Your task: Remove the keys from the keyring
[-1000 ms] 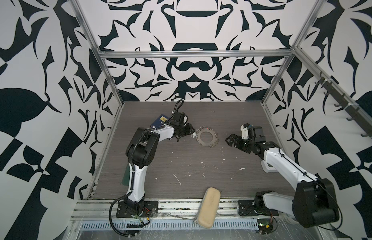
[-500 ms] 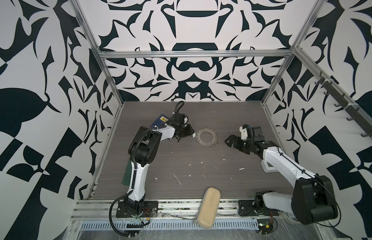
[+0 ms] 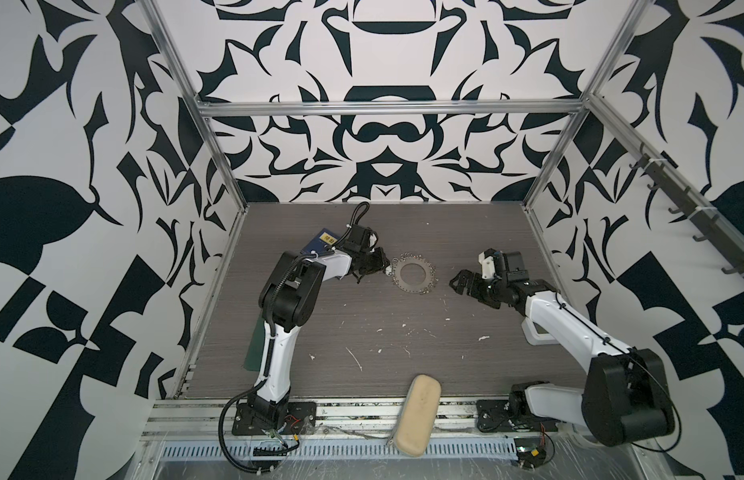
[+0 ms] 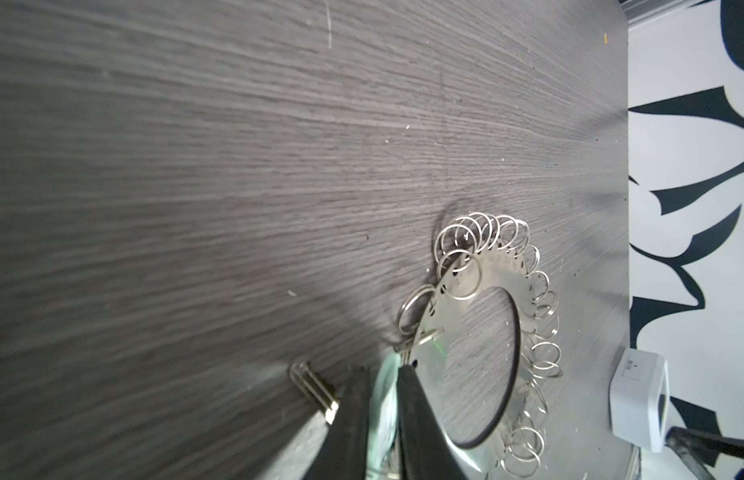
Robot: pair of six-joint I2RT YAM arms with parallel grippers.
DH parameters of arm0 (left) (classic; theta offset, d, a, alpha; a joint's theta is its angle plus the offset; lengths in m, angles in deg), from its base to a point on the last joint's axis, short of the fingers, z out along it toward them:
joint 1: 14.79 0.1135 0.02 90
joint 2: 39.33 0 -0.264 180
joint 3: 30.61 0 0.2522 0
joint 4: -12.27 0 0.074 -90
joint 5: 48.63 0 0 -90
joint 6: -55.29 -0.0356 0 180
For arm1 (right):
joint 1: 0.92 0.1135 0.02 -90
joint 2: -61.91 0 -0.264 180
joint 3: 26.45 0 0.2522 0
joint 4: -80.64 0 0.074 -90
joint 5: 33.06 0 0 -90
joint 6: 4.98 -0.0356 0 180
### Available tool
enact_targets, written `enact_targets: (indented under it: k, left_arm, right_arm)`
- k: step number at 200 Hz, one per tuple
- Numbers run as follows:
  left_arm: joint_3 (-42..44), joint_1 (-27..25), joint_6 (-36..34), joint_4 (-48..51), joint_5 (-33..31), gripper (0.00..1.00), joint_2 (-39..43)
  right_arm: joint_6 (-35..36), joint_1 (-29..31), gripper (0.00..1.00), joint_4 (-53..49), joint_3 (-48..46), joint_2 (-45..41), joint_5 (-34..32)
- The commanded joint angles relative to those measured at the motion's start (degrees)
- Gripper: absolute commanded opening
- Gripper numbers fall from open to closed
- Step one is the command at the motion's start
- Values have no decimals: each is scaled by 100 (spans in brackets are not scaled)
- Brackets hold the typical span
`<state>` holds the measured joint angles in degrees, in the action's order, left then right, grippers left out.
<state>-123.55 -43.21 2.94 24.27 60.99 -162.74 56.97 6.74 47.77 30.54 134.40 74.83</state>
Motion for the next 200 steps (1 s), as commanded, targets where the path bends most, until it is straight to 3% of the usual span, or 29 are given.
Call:
enact_targets:
  k: [1,50,131,200]
  left_arm:
    - [-32,-27,11,-20,-2,14,-54]
    - [80,-23,-165,219,-199,3,195]
    - [1089,-83,-41,129,-597,1,1033]
    - [2246,-562,744,-463,-1063,3,1705]
  right_arm:
    - [90,26,100,-5,209,-55,46]
    - [52,27,100,-13,222,-42,83]
    - [-162,34,100,270,98,152,253]
    - [-534,119,100,753,63,674,564]
